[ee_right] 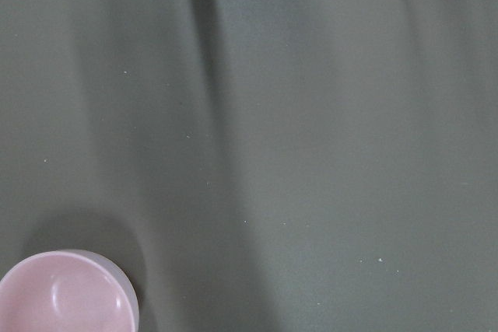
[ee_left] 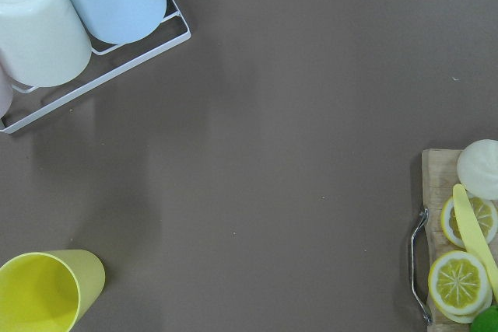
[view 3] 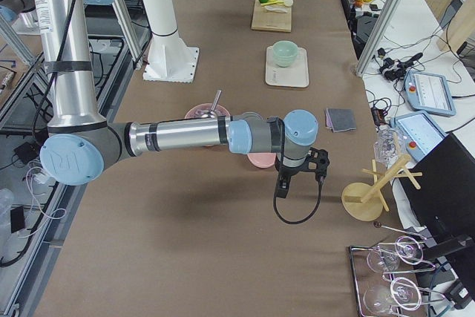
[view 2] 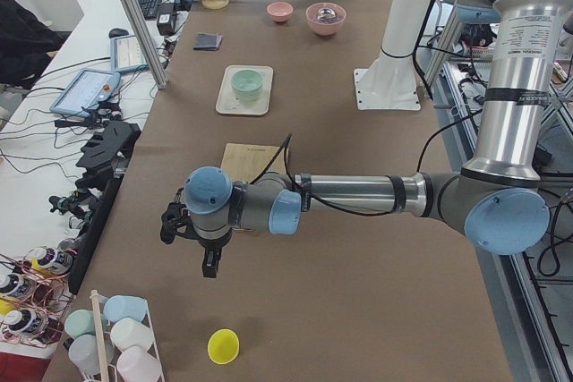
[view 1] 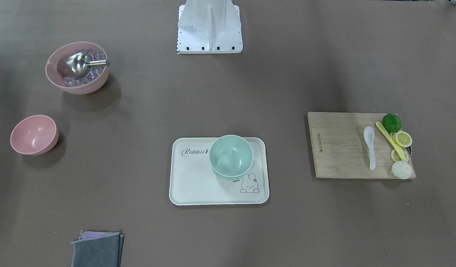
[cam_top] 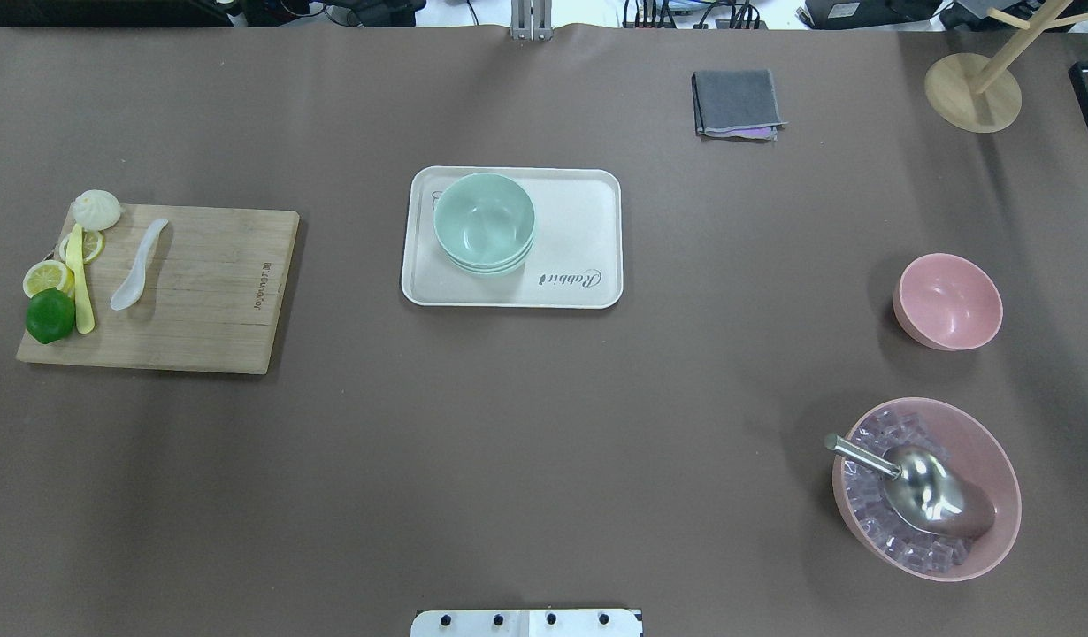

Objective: Stack pink bowl on green and place spoon

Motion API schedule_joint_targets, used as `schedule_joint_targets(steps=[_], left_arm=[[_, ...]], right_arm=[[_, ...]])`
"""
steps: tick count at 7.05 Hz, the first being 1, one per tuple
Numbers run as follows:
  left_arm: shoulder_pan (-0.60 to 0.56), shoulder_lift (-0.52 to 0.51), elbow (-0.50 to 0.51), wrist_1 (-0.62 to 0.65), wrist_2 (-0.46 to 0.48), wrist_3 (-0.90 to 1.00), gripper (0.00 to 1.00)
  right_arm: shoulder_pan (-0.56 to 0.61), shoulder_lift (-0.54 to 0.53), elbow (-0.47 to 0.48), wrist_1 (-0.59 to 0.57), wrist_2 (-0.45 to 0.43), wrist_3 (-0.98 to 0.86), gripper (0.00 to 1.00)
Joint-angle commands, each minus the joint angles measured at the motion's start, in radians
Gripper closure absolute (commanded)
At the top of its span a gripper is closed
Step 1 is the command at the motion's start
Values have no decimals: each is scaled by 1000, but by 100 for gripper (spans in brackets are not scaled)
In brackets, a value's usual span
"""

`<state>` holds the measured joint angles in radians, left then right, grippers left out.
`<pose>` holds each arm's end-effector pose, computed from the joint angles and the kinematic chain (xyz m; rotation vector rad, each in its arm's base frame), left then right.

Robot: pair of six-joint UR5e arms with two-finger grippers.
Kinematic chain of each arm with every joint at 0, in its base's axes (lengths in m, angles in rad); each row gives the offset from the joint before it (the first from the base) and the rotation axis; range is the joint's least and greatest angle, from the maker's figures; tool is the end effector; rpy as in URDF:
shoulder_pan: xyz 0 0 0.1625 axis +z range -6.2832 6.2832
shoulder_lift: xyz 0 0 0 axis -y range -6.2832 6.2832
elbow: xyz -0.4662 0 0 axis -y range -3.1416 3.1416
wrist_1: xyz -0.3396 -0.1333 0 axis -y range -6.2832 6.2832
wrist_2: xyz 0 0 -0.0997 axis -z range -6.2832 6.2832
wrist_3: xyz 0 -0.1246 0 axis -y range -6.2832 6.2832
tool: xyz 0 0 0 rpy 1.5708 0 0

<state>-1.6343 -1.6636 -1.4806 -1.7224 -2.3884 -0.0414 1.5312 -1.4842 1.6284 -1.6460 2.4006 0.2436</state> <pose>-0.0737 -0.4907 0.6947 0.1545 0.8142 -0.0358 0.0223 -0.4829 0.6552 -0.0528 -0.8313 0.1635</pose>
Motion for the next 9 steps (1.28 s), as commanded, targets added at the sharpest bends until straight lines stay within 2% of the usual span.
schedule_joint_targets(steps=[1, 9], left_arm=[[1, 14, -10, -3, -2, 0, 1], [1, 22, -20, -3, 0, 2, 1]], right_arm=[[6, -1, -1, 0, 0, -1, 0], [10, 1, 7, 0, 0, -6, 0]])
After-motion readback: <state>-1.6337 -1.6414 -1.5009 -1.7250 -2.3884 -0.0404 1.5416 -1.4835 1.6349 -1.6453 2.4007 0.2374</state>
